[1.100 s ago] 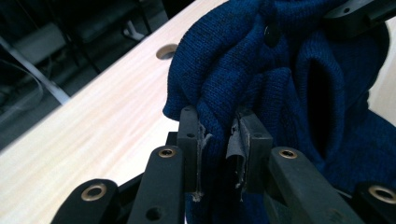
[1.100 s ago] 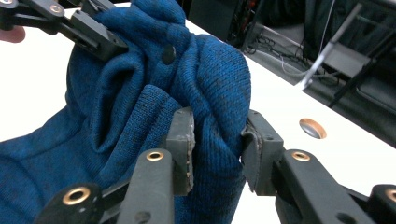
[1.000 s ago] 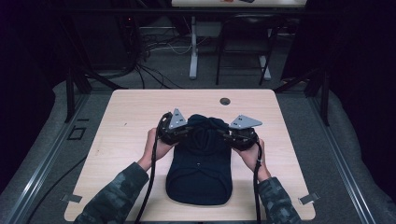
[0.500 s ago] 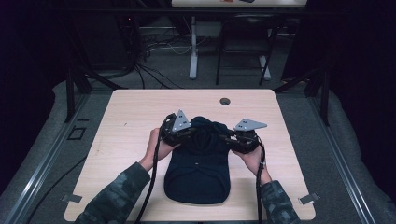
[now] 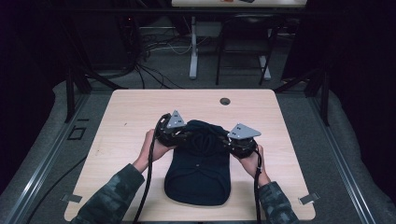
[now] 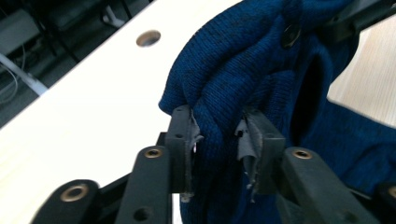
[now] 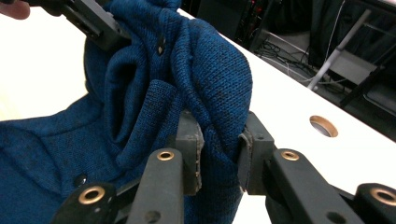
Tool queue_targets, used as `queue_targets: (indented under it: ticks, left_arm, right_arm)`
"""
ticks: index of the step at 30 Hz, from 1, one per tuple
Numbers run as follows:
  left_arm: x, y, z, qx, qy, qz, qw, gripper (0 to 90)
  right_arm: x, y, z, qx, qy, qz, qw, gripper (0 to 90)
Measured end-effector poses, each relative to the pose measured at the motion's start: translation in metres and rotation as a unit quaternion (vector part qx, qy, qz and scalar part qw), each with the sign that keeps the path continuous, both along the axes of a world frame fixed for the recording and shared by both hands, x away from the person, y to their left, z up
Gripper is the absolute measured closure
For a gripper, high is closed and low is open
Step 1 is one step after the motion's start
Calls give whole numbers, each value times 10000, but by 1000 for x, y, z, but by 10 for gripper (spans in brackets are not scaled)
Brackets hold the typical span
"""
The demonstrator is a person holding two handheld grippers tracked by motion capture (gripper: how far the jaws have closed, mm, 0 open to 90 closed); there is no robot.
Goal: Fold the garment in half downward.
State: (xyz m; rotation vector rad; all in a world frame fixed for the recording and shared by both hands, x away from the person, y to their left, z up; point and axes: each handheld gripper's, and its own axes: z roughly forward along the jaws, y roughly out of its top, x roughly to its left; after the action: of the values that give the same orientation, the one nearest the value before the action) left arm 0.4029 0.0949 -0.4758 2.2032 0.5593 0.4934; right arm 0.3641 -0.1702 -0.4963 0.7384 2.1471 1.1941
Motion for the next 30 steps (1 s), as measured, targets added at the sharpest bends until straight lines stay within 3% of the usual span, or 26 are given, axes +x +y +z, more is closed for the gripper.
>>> queue_targets:
  ticks: [6,9,16,26,30]
  left_arm:
    - [2,5,-8,64,247,36,9997,528]
    - [4,9,-11,-83,396,69,9992,478]
    - [10,15,-16,-204,658,97,9976,357]
    - [17,8,-25,-133,872,-44,9961,340]
    - [15,3,-25,-74,813,-224,9964,507]
  right_arm:
    - [0,0,-2,-56,-24,67,10000,734]
    - [-1,-1,-1,-103,-55,91,9999,734]
    - [-3,-1,0,-154,-73,170,9997,733]
    - [-2,0,0,-200,-21,272,9994,732]
    - [-2,2,0,-247,-74,264,9993,732]
